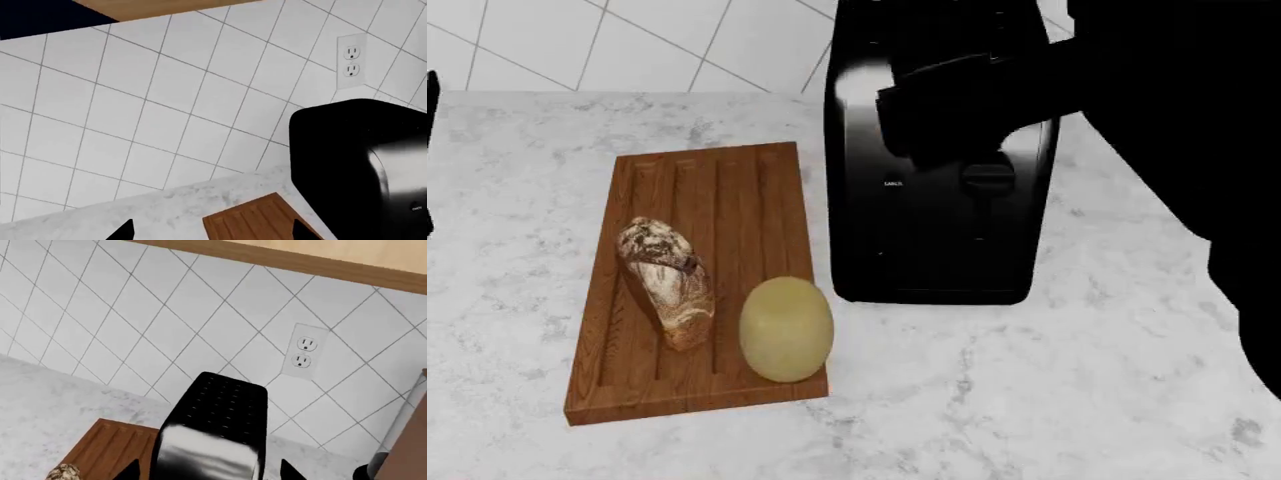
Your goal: Place the bread and cheese on the cutting board.
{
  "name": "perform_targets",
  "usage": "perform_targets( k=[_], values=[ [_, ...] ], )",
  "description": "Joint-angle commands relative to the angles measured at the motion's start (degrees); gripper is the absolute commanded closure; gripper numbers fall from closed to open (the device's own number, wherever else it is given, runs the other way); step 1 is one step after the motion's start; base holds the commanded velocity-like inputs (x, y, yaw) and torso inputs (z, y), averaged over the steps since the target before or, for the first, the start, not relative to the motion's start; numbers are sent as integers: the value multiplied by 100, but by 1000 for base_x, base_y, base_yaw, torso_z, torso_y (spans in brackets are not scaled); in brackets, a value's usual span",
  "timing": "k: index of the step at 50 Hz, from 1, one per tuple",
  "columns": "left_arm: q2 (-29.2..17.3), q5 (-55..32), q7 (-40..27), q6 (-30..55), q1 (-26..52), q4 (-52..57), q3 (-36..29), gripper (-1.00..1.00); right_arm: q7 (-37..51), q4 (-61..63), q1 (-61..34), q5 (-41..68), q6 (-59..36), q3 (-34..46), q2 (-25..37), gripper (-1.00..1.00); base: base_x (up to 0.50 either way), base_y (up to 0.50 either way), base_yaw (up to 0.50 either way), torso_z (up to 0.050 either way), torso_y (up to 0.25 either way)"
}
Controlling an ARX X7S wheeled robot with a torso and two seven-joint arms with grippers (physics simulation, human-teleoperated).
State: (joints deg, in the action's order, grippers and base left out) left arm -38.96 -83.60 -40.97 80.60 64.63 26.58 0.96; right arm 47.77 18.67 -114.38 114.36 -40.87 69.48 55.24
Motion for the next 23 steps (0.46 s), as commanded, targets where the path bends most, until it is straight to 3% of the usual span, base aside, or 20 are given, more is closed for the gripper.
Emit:
perform_targets(
  k=[1, 4, 7, 15, 17, 19, 23],
  values=[
    [-159, -591, 49, 678, 1960, -1345, -744, -100, -125, -512, -1031, 427, -951, -298, 625, -100, 0, 0, 0, 0, 0],
    [-228, -776, 28, 789, 2337, -1681, -934, -100, -240, -941, -1389, 346, -1306, -345, 529, -100, 0, 0, 0, 0, 0],
    [-251, -1515, -593, 668, 2585, -2264, -1014, -100, -392, -1355, -1646, 265, -1569, -394, 410, -100, 0, 0, 0, 0, 0],
    [-285, -811, 274, 739, 3637, -2990, -1746, -100, -758, -2064, -1821, -191, -1910, -468, 52, -100, 0, 0, 0, 0, 0],
    [-327, -322, 804, 637, 3848, -2894, -2021, -100, -814, -2099, -1789, -287, -1905, -497, -12, -100, 0, 0, 1, 0, 0],
    [-292, -549, 551, 614, 3876, -3096, -1944, -100, -905, -2146, -1750, -406, -1905, -508, -83, -100, 0, 0, 0, 0, 0],
    [-326, -501, 683, 668, 4029, -3088, -2128, -100, -1078, -2384, -1739, -644, -1940, -525, -126, -100, 0, 0, 0, 0, 0]
  ],
)
